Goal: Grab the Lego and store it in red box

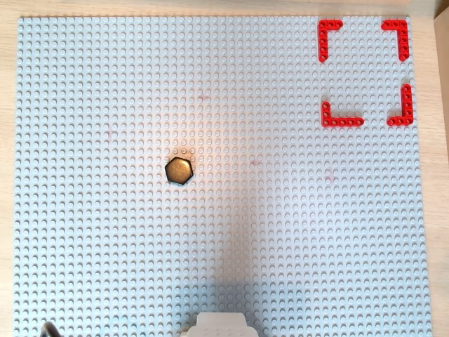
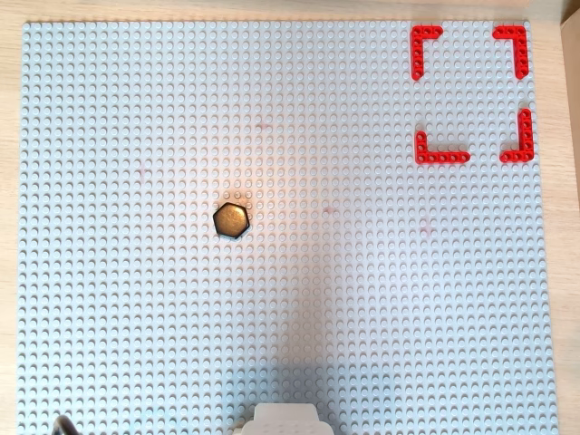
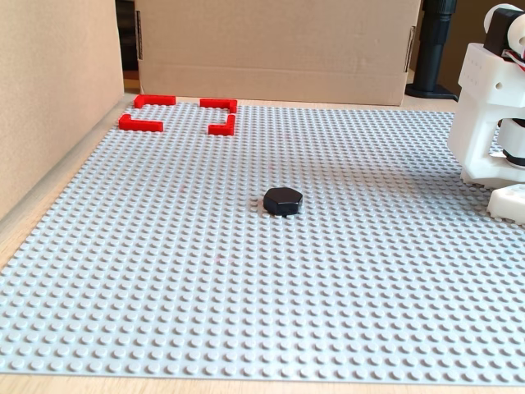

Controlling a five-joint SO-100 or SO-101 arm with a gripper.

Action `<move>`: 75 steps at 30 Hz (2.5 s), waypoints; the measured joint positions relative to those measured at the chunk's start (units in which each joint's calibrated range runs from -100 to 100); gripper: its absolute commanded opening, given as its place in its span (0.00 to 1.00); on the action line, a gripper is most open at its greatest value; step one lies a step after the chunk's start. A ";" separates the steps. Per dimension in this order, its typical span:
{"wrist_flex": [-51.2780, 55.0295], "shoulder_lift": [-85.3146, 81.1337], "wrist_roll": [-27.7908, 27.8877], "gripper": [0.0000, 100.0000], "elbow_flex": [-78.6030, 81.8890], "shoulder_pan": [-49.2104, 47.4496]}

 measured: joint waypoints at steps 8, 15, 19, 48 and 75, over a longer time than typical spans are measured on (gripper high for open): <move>0.00 0.00 0.00 0.02 0.00 0.00; 0.00 0.00 0.00 0.02 0.00 -0.07; 0.00 0.00 -0.10 0.02 0.09 -0.36; -0.35 42.69 3.86 0.08 -8.77 -15.78; -30.31 65.17 8.01 0.16 22.54 -16.94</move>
